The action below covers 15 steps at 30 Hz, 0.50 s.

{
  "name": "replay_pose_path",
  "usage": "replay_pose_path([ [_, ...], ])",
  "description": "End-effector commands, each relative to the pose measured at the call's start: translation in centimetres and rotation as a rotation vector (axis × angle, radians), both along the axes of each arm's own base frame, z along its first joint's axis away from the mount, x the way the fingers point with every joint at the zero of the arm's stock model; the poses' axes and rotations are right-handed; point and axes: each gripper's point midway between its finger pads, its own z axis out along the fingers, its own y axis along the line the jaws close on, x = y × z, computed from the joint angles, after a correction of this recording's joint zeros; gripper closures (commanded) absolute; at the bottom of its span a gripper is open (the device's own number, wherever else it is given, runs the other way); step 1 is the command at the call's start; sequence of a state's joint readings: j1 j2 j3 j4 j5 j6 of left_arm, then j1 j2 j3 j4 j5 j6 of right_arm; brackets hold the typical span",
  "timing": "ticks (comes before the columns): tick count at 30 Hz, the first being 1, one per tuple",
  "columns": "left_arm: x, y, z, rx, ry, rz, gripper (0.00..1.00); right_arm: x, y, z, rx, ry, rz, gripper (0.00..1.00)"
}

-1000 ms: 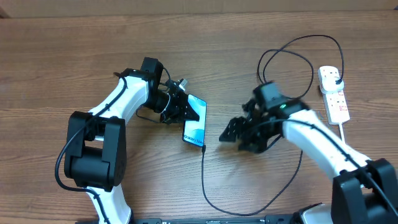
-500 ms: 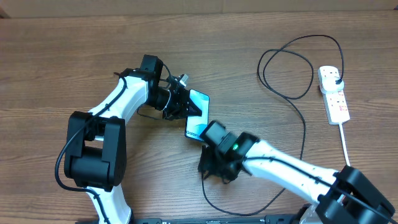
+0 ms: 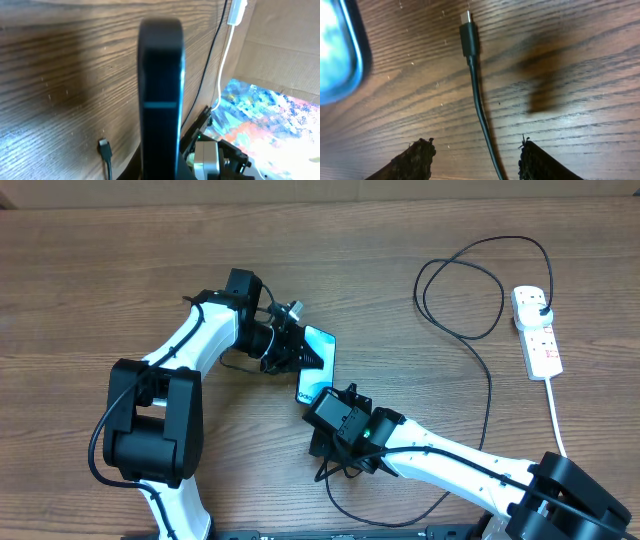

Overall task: Plug charger to phone and switch on socket
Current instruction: 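Move the right gripper down to the black cable's USB-C plug, then close the right gripper on the USB-C plug and lift it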

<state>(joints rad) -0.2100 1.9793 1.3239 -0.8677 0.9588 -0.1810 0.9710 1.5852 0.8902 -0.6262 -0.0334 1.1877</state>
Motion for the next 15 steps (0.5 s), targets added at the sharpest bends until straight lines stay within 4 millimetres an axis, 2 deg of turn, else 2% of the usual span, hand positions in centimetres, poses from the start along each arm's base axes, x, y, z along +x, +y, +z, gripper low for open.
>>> replay_pose_path([
  [1, -0.38, -0.73, 0.91, -0.032, -0.031, -0.032, 0.96, 0.04, -0.09, -0.09, -0.004, -0.004, -0.02, 0.42],
  [11, -0.88, -1.35, 1.33, -0.06, -0.016, -0.045, 0.96, -0.31, 0.48, 0.1, 0.054, 0.068, -0.075, 0.42],
  [15, -0.82, -1.35, 1.34, -0.06, -0.019, -0.045, 0.96, 0.45, -0.09, -0.13, 0.017, 0.02, -0.09, 0.42],
])
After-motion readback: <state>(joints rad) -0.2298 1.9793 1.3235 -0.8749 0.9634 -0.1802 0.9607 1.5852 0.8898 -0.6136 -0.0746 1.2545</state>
